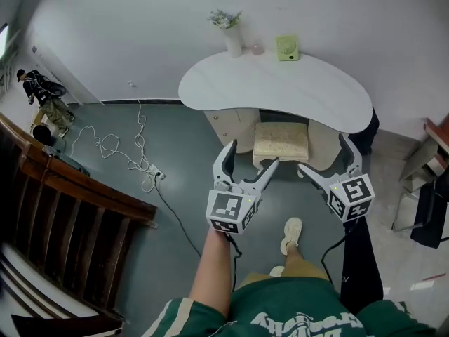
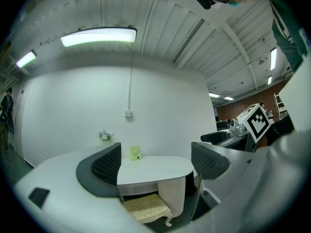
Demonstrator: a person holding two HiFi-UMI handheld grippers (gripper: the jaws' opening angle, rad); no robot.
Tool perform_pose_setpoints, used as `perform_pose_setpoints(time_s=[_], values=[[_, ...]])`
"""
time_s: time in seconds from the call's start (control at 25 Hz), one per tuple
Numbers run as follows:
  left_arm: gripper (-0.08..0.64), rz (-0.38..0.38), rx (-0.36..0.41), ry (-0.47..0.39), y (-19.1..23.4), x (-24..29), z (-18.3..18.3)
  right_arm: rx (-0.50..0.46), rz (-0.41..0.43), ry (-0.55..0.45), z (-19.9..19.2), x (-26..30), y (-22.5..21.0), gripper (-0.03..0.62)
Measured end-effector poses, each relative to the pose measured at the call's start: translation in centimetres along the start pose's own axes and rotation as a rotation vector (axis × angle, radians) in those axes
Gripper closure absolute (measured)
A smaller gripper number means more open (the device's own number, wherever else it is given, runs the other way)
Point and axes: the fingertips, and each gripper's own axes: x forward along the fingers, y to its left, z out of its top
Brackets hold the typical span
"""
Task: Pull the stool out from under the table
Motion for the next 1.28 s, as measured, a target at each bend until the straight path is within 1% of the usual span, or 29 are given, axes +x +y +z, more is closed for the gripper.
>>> perform_pose_setpoints(time_s=[0.2,0.28,0.48,0.68,0.84,1.0,1.16,1.28], values=[[0.115,0.066,0.015,-0.051,3.0,3.5,0.6,-0.018,0.024,-0.016,0.7,4.6,-2.4,-0.005],[0.115,0.088,0.01,-0.063,4.5,5.1,0.7,-0.019,0.033,-0.016,0.9,6.9,-3.5,-0.006],[0.115,0.14,0.007,-0.053,8.5,9.2,0.2,-0.021,0.084,-0.011,1.1,12.9,-5.8,-0.005],[0.115,0.175,0.03,-0.061,11.7,13.8,-0.1,-0.015,0.123,-0.014,1.1,18.5,-8.6,-0.005],[0.117,0.215,0.053,-0.069,13.8,16.6,-0.4,-0.024,0.135,-0.019,1.0,22.0,-10.6,0.003],[0.117,0.247,0.047,-0.041,15.8,18.5,-2.1,-0.022,0.143,-0.006,0.1,24.7,-11.6,0.014],[0.121,0.249,0.065,0.009,16.7,20.3,-4.4,0.011,0.151,0.015,-2.0,26.5,-12.6,0.031],[0.135,0.248,0.06,0.049,17.3,21.2,-6.5,0.035,0.147,0.038,-4.0,27.4,-13.0,0.041]])
